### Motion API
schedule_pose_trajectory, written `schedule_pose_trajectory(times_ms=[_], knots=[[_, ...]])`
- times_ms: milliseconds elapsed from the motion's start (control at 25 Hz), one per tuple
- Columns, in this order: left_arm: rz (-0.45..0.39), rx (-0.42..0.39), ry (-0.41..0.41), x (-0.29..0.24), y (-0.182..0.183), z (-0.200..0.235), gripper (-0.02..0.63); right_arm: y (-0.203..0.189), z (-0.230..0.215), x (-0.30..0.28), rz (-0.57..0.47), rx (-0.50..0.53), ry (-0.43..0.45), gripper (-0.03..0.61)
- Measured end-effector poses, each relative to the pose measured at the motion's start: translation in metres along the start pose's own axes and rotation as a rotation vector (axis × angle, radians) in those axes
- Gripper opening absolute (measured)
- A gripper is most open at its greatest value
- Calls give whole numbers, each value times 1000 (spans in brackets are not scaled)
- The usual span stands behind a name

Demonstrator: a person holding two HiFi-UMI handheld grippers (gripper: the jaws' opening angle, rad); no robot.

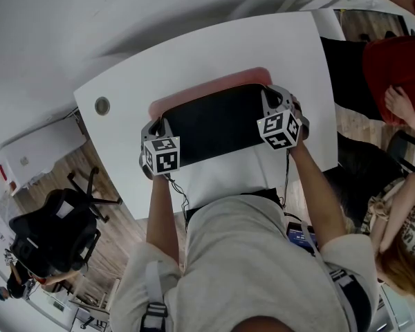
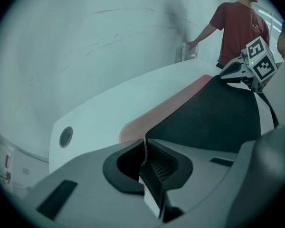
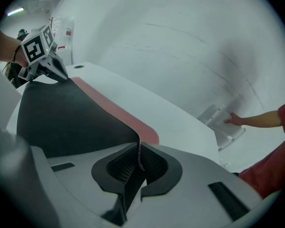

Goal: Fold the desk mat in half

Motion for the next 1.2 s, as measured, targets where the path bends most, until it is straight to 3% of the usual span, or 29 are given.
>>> schedule_pose_trajectory(times_ms=[1200], knots=[[-7, 12, 11, -8, 7, 6, 32, 8, -8, -11, 10, -2, 2, 54]])
Point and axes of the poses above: the fingertips, and each gripper's own axes: x backward along the fingers, z to its left, y out of its top, the point moved 5 cm from there along x, backward along the fingers, and after that the axes turned 12 degrees about y, right-handed, at the moved point
